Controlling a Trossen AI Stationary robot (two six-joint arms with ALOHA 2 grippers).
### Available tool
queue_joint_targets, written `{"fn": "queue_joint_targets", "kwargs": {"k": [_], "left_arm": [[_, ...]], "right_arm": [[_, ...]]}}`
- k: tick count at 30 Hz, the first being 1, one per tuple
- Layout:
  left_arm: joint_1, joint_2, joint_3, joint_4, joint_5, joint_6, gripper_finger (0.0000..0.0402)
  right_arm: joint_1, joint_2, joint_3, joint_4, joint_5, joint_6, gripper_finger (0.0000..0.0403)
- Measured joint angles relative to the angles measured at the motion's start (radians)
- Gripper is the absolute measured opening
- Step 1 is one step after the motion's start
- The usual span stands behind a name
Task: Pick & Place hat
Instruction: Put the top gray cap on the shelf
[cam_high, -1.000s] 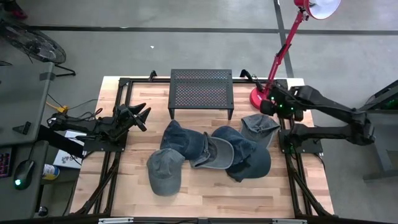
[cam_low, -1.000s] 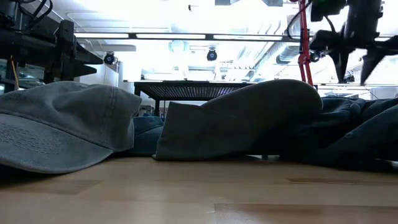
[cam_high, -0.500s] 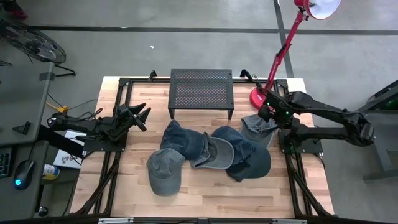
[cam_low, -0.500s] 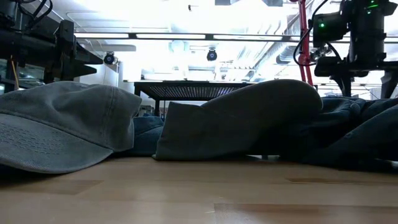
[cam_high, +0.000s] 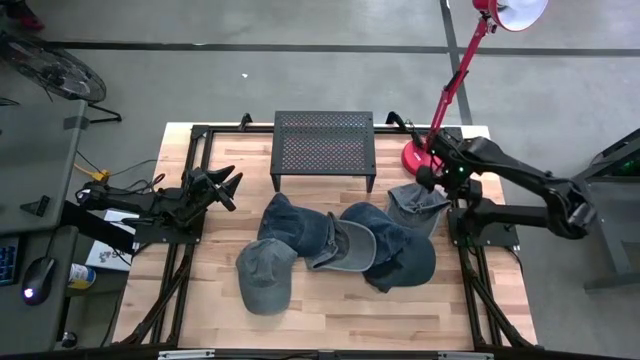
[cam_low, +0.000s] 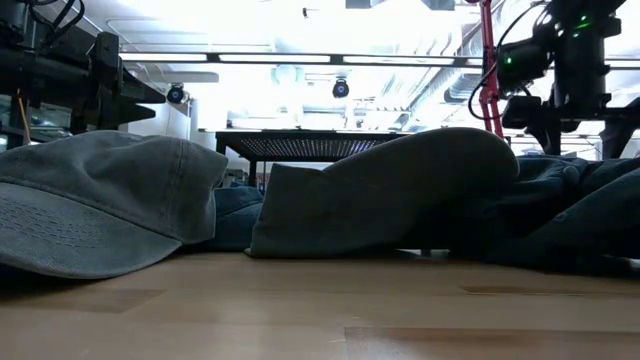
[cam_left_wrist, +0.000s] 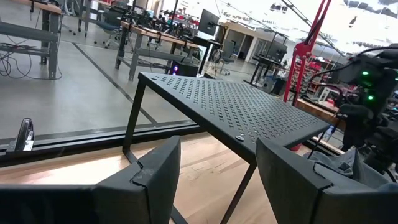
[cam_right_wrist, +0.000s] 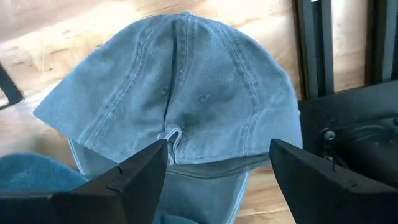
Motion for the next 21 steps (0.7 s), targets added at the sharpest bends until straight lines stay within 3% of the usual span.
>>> {"fn": "queue_joint_targets", "kwargs": {"k": [9,15,21], "left_arm": [[0.0,0.0,0.0,0.0,0.0,0.0,0.0206],[0.0,0.0,0.0,0.0,0.0,0.0,0.0206],[0.0,0.0,0.0,0.0,0.0,0.0,0.0206]], "right_arm": [[-0.161,0.086,0.0,0.013,-0.114,-0.126,0.0275],[-0.234,0.105,0.0,0.038,-0.121,-0.151,0.0275],[-0.183,0.098,0.001,0.143,-0.138,-0.128,0.0275]]}}
